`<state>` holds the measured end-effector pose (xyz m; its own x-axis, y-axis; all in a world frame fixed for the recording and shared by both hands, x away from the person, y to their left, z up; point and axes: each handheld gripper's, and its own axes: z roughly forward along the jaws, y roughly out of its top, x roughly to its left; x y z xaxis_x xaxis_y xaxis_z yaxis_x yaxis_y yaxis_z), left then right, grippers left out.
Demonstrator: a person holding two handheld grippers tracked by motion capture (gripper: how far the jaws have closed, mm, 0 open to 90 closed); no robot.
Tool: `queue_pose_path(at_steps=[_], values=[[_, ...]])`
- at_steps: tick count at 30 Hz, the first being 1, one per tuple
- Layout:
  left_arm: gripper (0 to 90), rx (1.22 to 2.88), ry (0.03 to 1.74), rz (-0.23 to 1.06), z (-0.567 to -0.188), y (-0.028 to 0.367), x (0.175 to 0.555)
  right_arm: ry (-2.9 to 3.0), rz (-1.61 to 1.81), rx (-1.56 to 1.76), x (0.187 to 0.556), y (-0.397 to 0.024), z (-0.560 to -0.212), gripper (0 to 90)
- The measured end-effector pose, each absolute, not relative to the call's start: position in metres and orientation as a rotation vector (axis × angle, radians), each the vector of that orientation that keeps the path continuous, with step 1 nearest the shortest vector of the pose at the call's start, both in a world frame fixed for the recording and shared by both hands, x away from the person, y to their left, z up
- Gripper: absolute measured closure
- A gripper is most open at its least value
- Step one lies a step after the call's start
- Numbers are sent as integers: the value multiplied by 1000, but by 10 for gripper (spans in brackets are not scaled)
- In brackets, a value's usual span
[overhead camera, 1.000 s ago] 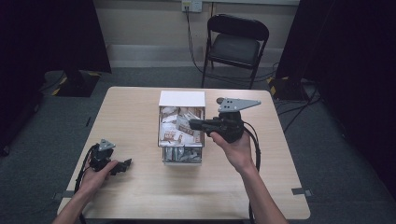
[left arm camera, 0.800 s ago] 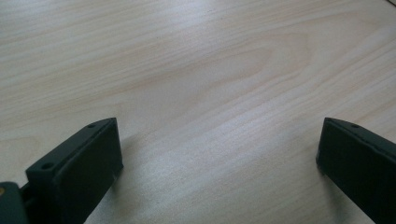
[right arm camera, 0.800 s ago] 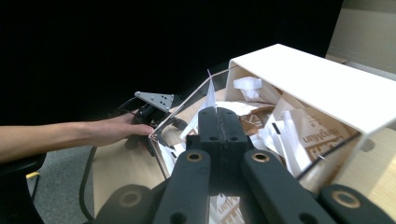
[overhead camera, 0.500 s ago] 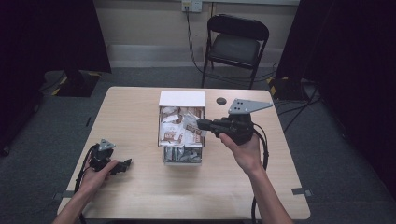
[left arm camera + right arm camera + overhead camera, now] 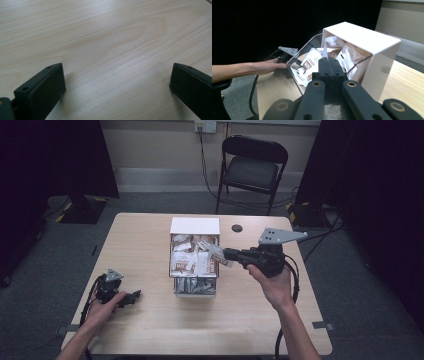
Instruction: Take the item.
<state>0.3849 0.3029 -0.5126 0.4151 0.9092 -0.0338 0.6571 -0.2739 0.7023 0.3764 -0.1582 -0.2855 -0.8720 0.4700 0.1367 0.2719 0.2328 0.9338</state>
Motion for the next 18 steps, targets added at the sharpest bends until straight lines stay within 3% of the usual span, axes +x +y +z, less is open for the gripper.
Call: queue_pose_path(at_steps=[18], values=[[0, 2029, 1323, 503, -513, 303, 385, 2292, 1641, 810, 375, -190, -298, 900]])
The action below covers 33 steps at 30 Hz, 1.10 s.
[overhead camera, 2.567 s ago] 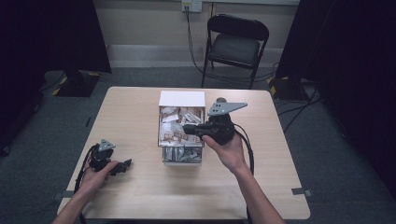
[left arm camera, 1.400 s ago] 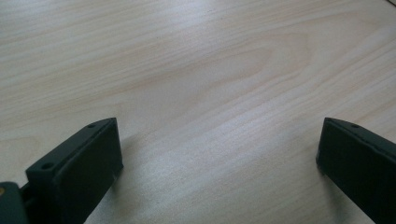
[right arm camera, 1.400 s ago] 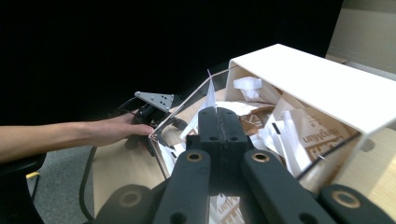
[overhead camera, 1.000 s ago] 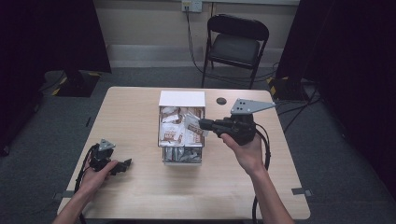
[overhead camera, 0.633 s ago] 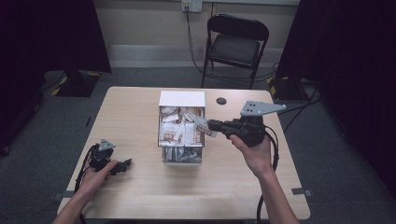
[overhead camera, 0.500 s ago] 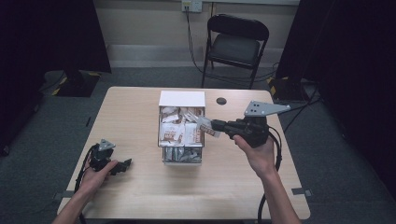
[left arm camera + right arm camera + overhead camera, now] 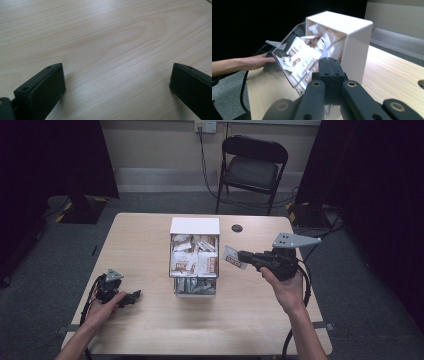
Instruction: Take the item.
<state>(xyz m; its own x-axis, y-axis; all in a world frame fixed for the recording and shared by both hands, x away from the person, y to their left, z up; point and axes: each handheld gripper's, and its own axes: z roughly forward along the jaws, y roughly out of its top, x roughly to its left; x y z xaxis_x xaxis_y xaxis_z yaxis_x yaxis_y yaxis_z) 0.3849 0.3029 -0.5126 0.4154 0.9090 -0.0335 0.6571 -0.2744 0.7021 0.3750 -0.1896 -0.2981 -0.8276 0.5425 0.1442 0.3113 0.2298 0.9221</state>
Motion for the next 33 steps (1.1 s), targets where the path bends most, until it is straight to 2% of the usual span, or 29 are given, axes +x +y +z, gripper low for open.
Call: queue_pose_path(at_steps=[33], values=[[0, 2028, 1323, 503, -513, 303, 385, 2324, 1506, 1010, 402, -200, -363, 900]])
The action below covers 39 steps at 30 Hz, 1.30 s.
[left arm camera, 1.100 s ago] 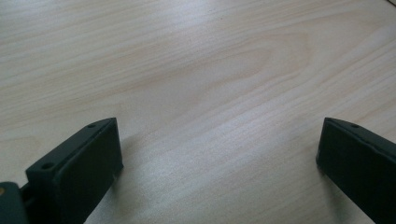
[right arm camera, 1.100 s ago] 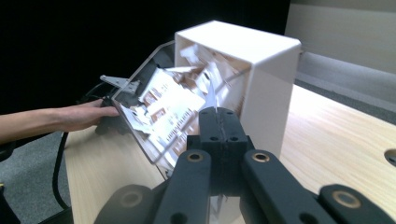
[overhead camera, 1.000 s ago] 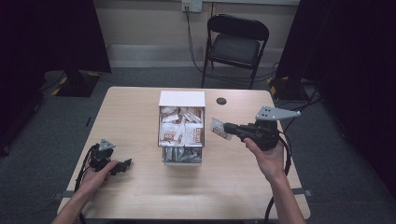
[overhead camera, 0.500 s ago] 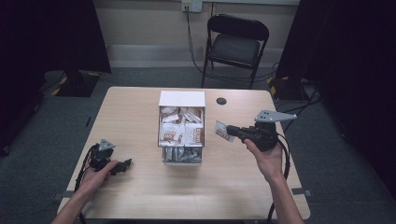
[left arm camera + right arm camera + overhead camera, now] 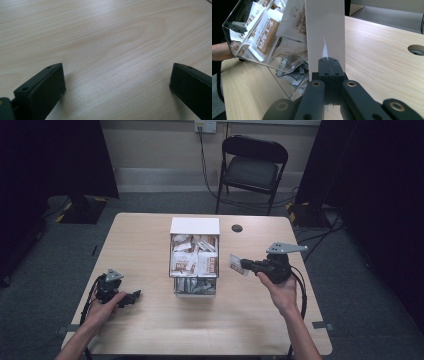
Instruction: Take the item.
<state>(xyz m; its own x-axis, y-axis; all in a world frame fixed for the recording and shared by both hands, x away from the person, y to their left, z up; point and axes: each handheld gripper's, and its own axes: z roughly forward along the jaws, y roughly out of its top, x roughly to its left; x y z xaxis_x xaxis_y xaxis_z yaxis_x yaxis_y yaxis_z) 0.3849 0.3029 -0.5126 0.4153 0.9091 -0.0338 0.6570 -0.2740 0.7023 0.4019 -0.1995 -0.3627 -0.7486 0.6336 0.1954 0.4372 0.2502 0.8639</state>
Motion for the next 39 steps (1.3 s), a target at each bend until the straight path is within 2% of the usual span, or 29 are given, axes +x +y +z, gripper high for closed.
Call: queue_pose_path(at_steps=[39], values=[[0, 2029, 1323, 504, -513, 303, 385, 2489, 1346, 1137, 431, -178, -441, 900]])
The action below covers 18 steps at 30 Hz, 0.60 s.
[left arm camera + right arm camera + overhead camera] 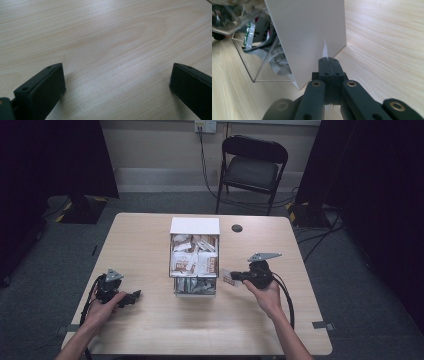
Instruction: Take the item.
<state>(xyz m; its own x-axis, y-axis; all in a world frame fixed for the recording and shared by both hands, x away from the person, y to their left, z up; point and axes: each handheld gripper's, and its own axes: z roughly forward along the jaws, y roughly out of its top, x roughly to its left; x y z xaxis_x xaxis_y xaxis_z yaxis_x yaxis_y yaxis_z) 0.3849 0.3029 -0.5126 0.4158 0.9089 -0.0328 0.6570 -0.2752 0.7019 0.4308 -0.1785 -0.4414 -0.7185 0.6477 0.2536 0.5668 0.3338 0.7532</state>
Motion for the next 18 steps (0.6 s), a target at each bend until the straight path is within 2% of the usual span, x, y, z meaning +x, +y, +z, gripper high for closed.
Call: queue_pose_path(at_steps=[18], values=[[0, 2028, 1323, 503, -513, 303, 385, 2535, 1259, 1190, 438, -177, -472, 900]])
